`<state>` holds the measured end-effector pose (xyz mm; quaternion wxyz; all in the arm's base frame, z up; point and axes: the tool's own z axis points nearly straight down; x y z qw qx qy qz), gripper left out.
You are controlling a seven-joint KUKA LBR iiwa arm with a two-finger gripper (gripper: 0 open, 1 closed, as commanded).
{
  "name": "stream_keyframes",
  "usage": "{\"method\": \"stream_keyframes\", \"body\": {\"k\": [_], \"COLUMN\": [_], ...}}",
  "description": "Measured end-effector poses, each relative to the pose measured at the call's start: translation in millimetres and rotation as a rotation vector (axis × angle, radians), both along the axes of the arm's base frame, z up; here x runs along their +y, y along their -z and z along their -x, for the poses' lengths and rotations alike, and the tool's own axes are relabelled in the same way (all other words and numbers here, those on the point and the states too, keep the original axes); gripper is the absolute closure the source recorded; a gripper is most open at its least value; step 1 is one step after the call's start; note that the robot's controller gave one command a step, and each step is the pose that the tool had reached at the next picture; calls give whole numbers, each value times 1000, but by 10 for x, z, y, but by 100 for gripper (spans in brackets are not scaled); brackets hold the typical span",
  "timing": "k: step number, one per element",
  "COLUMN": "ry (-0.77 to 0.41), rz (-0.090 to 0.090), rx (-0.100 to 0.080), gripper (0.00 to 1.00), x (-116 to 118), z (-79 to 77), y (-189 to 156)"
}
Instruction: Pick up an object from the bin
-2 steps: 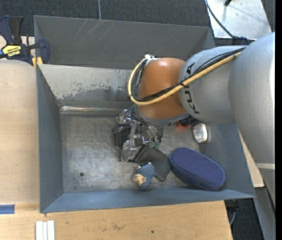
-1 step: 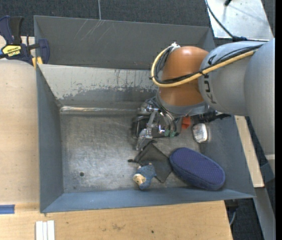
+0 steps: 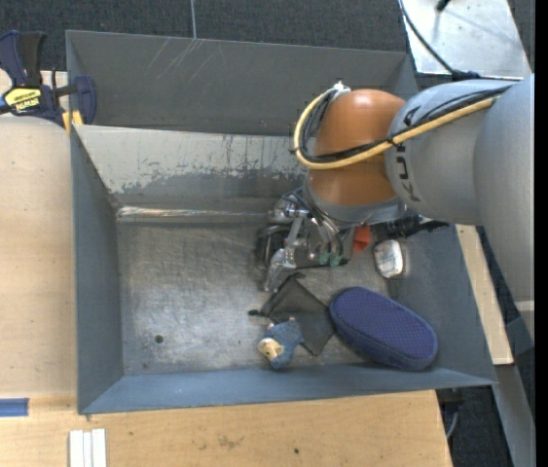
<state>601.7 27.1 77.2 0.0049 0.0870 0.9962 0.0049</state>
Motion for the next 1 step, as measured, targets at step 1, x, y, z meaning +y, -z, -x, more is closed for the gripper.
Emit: {"method": "stream_keyframes", "body": {"k": [1], "ry": [-374], "rz": [11], "rx": [6], "gripper": [100], "x": [159], "z": [-173], "y": [-1297]}}
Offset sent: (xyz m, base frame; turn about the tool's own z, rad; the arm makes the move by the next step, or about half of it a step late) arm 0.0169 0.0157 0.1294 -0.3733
